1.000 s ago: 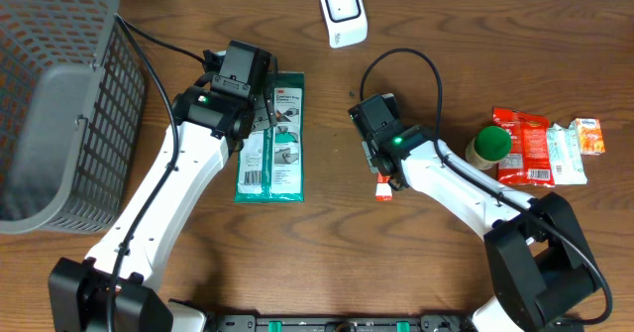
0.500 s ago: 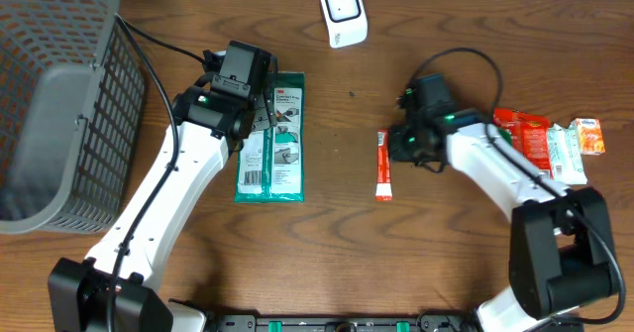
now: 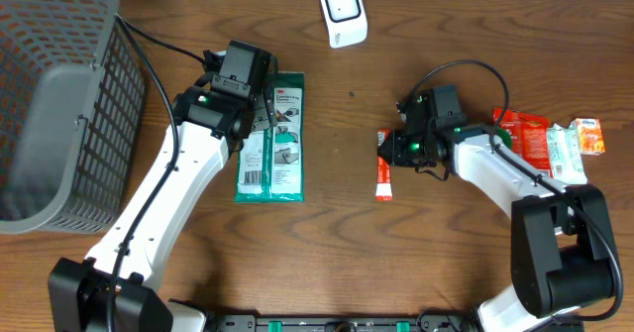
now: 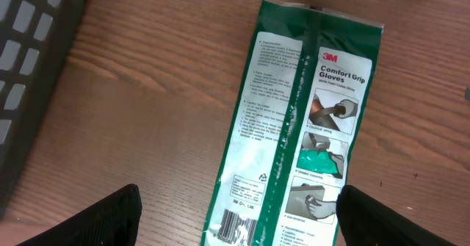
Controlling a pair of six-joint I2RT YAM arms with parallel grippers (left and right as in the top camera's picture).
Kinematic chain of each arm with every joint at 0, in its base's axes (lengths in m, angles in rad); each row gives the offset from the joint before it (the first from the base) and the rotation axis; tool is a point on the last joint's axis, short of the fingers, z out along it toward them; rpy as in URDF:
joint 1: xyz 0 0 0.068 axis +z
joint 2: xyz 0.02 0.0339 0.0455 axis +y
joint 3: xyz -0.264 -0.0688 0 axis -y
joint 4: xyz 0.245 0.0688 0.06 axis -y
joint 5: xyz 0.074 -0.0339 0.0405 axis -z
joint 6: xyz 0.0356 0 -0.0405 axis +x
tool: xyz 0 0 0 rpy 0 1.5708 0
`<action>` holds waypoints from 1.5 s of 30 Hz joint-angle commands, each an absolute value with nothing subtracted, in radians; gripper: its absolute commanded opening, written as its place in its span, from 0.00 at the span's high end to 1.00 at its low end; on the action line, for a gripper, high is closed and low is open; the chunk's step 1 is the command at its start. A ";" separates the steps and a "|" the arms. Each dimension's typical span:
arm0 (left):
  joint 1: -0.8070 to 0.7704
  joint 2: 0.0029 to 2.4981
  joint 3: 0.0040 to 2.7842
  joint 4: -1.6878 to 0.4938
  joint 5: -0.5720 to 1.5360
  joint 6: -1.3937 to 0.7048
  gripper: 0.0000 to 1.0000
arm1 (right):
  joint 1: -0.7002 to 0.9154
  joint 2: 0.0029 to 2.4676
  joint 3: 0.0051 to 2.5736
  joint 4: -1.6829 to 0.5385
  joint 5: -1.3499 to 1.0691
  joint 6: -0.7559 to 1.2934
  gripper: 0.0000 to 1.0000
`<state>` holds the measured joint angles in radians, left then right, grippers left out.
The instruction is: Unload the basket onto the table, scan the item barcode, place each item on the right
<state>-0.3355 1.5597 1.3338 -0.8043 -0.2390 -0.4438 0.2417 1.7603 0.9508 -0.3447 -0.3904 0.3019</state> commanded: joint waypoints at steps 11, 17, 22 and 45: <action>-0.331 1.549 1.332 -0.807 -0.255 -0.438 0.15 | 0.263 1.761 0.800 -0.126 -0.368 0.318 0.99; -0.331 1.549 1.332 -0.807 -0.255 -0.438 0.15 | 0.274 1.675 0.916 -0.295 -0.155 0.267 0.99; -0.331 1.549 1.332 -0.807 -0.255 -0.438 0.15 | 0.367 1.661 1.008 -0.513 0.341 0.201 0.99; -0.331 1.549 1.332 -0.807 -0.255 -0.438 0.15 | 0.699 1.898 1.007 -0.414 0.736 0.255 0.95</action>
